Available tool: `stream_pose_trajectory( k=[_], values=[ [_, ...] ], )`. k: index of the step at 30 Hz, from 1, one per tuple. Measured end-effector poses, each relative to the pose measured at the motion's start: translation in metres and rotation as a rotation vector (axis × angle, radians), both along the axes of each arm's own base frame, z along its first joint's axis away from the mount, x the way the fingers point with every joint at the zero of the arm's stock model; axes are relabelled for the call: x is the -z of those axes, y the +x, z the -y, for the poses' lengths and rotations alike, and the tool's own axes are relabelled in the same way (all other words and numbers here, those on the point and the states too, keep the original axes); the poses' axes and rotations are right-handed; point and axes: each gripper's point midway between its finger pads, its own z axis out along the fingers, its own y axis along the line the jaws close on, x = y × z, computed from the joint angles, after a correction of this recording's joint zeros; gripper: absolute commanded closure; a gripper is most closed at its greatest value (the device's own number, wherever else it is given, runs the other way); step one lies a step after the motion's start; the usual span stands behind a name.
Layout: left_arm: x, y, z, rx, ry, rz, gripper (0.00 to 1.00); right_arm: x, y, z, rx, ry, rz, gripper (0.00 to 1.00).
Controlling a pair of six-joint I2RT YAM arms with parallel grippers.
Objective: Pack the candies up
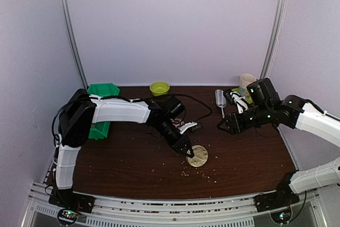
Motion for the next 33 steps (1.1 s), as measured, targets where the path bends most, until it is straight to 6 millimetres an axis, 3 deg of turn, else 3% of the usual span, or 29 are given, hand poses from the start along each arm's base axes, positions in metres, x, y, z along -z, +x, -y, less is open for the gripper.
stream_pose_trajectory(
  k=[7, 15, 27, 28, 29, 30, 31, 33],
  values=[
    [0.03, 0.014, 0.001, -0.061, 0.056, -0.118, 0.82, 0.002, -0.002, 0.006, 0.006, -0.023, 0.011, 0.52],
    [0.029, 0.016, 0.001, -0.081, 0.072, -0.141, 0.58, 0.003, -0.003, 0.007, 0.004, -0.033, 0.009, 0.5],
    [0.035, 0.035, -0.012, -0.134, 0.108, -0.129, 0.53, 0.003, -0.002, 0.008, 0.005, -0.036, 0.01, 0.48],
    [0.036, 0.036, -0.014, -0.138, 0.113, -0.127, 0.52, 0.004, -0.003, 0.008, 0.005, -0.037, 0.009, 0.45],
    [0.036, 0.038, -0.015, -0.142, 0.116, -0.124, 0.51, 0.004, -0.003, 0.008, 0.005, -0.038, 0.008, 0.33],
    [0.036, 0.039, -0.017, -0.145, 0.119, -0.12, 0.5, 0.004, -0.003, 0.008, 0.005, -0.039, 0.006, 0.1],
    [0.035, 0.04, -0.017, -0.147, 0.12, -0.115, 0.47, 0.004, -0.003, 0.009, 0.005, -0.042, 0.006, 0.01],
    [0.03, 0.043, -0.019, -0.152, 0.12, -0.098, 0.42, 0.005, -0.003, 0.01, 0.01, -0.048, 0.007, 0.0]
  ],
)
